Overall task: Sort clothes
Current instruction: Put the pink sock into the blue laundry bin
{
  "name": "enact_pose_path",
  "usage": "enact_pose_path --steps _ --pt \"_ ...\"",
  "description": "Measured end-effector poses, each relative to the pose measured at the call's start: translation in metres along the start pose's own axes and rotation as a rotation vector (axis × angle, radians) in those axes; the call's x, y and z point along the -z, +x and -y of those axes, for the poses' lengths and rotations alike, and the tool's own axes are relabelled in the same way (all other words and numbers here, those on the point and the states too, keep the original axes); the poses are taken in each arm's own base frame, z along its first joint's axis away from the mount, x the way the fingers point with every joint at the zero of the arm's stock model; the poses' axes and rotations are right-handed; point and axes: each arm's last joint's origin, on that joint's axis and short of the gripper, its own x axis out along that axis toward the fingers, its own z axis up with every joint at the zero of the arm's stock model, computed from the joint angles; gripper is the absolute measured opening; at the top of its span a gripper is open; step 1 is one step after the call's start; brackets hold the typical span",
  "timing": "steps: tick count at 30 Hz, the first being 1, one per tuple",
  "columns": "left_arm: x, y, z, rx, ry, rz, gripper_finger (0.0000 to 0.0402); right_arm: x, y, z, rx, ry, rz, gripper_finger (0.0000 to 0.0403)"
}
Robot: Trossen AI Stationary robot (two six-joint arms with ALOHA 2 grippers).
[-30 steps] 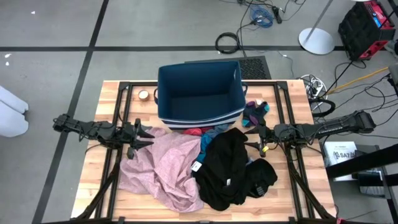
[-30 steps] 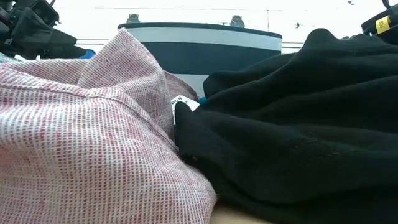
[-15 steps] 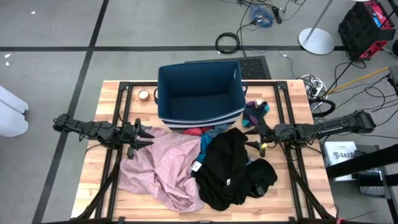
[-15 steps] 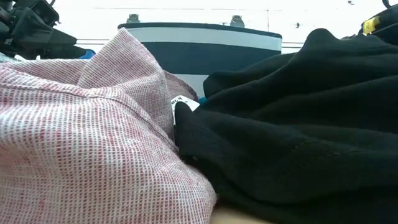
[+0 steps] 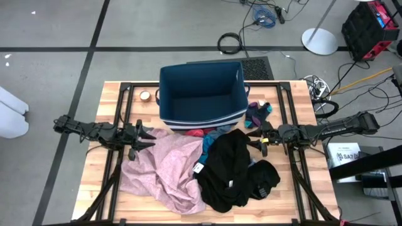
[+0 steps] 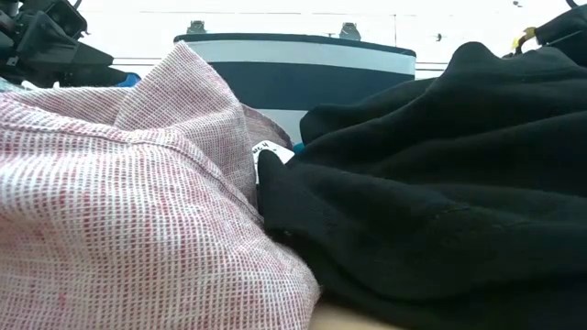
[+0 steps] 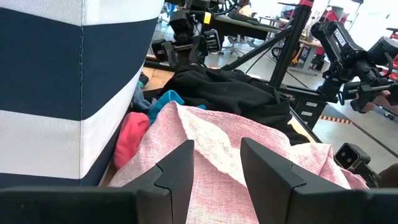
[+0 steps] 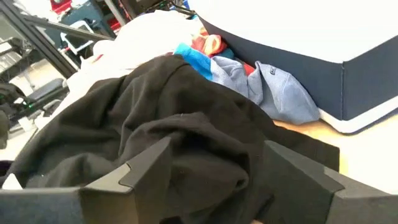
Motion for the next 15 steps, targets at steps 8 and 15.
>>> enact_pose_path --steps 8,15 --pt "0.0000 0.0000 0.0000 0.000 0.000 0.000 0.0141 0.0003 0.0000 0.0003 0.003 0.015 -0.003 0.0238" --pt "0.0000 0.0000 0.0000 0.000 0.000 0.000 0.0141 0.0003 0.0000 0.0003 0.003 0.022 -0.003 0.0238"
